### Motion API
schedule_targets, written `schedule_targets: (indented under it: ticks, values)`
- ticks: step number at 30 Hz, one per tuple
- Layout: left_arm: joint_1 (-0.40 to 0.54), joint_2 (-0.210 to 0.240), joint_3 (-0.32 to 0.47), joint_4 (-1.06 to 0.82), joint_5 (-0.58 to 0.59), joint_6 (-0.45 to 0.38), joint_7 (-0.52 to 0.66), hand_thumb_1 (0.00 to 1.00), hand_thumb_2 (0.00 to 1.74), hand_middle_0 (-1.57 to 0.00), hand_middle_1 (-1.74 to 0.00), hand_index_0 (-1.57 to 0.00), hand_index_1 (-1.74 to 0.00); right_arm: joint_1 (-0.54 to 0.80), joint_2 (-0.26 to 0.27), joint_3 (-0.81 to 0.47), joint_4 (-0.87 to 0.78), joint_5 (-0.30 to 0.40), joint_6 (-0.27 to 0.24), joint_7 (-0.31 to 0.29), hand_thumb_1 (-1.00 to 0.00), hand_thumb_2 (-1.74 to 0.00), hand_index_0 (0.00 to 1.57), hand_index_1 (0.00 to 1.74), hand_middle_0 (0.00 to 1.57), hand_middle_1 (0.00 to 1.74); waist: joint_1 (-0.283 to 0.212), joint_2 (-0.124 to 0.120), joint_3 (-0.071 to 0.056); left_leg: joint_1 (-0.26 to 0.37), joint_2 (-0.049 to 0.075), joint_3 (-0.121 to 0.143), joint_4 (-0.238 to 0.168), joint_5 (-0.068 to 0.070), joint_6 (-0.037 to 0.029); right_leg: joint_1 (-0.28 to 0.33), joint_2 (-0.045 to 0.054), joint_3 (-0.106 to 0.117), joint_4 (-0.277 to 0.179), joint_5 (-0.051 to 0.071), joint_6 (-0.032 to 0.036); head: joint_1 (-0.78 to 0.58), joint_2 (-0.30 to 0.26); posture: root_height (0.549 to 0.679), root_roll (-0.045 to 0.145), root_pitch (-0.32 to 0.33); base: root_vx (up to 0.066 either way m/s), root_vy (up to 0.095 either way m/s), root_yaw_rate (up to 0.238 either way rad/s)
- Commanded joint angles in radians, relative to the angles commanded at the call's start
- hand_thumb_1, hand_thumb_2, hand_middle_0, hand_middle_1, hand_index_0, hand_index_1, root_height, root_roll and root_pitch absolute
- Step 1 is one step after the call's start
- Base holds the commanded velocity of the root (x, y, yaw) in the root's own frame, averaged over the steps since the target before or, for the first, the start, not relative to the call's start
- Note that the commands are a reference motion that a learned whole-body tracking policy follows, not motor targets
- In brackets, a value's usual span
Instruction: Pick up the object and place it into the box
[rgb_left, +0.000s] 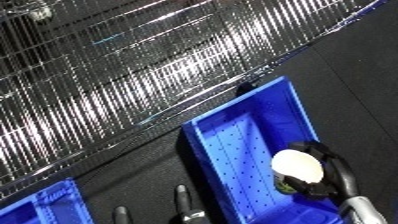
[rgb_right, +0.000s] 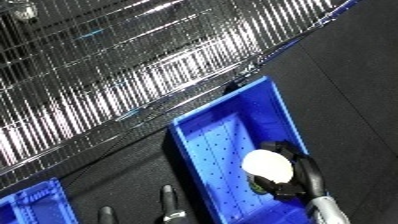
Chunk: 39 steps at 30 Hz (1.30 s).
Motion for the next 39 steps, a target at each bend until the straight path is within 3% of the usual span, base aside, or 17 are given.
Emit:
schedule_targets:
  ticks: [5, 13, 19, 25, 33, 39]
  values:
    - [-0.011, 0.005, -0.001, 0.003, -0.003, 0.008, -0.004, 0.0, 0.0, 0.0, 0.0, 0.0, 0.0, -0.018, 0.006, 0.014, 0.016, -0.036, -0.011, -0.005, 0.0, 0.0, 0.0, 0.0, 0.0, 0.0, 0.003, -0.002, -0.008, -0.001, -0.004, -0.003, -0.008, 0.005, -0.0003, -0.001, 0.005, -0.002, -0.005, 0.002, 0.0017, -0.012, -0.014, 0.647, 0.078, 0.031, 0.004, 0.0, 0.022]
    - [-0.016, 0.011, 0.006, 0.009, -0.003, 0.02, -0.01, 0.0, 0.0, 0.0, 0.0, 0.0, 0.0, -0.025, 0.016, 0.025, -0.003, -0.068, 0.008, 0.001, 0.0, 0.0, 0.0, 0.0, 0.0, 0.0, 0.01, -0.014, -0.017, -0.004, -0.004, -0.011, -0.014, 0.012, -0.0025, 0.002, 0.0122, -0.006, -0.009, 0.001, 0.0022, -0.062, -0.034, 0.648, 0.077, 0.033, 0.0, -0.003, 0.018]
    - [-0.023, 0.018, 0.017, 0.019, 0.011, 0.021, -0.014, 0.0, 0.0, 0.0, 0.0, 0.0, 0.0, -0.023, 0.042, 0.047, -0.01, -0.063, 0.034, 0.079, 0.0, 0.0, 0.0, 0.0, 0.0, 0.0, 0.024, -0.033, -0.028, -0.005, -0.001, -0.019, -0.013, 0.014, -0.0045, 0.014, 0.0157, -0.014, -0.013, -0.002, 0.0013, -0.172, -0.059, 0.649, 0.075, 0.03, 0.003, -0.02, 0.062]
    - [-0.043, 0.029, 0.028, 0.023, 0.02, 0.033, -0.016, 0.0, 0.0, 0.0, 0.0, 0.0, 0.0, -0.032, 0.071, 0.097, -0.04, -0.09, 0.081, 0.141, 0.0, 0.0, 0.0, 0.0, 0.0, 0.0, 0.043, -0.054, -0.045, -0.005, 0.006, -0.028, -0.017, 0.021, -0.0083, 0.028, 0.0167, -0.027, -0.026, -0.004, 0.0063, -0.288, -0.065, 0.65, 0.07, 0.031, 0.007, -0.024, 0.076]
    - [-0.07, 0.029, 0.035, 0.041, 0.034, 0.041, -0.016, 0.0, 0.0, 0.0, 0.0, 0.0, 0.0, -0.058, 0.11, 0.168, -0.031, -0.159, 0.189, 0.173, 0.0, 0.0, 0.0, 0.0, 0.0, 0.0, 0.075, -0.071, -0.066, -0.001, 0.017, -0.046, -0.03, 0.038, -0.013, 0.046, 0.0106, -0.044, -0.023, -0.017, 0.011, -0.491, -0.019, 0.65, 0.063, 0.026, 0.023, -0.003, 0.131]
    - [-0.091, 0.029, 0.021, 0.062, 0.062, 0.032, -0.024, 0.0, 0.0, 0.0, 0.0, 0.0, 0.0, -0.067, 0.148, 0.186, 0.034, -0.16, 0.254, 0.154, 0.0, 0.0, 0.0, 0.0, 0.0, 0.0, 0.105, -0.073, -0.078, 0.001, 0.018, -0.063, -0.049, 0.06, -0.0139, 0.052, -0.0049, -0.065, -0.01, -0.023, 0.0163, -0.614, 0.024, 0.649, 0.059, 0.022, 0.034, -0.013, 0.285]
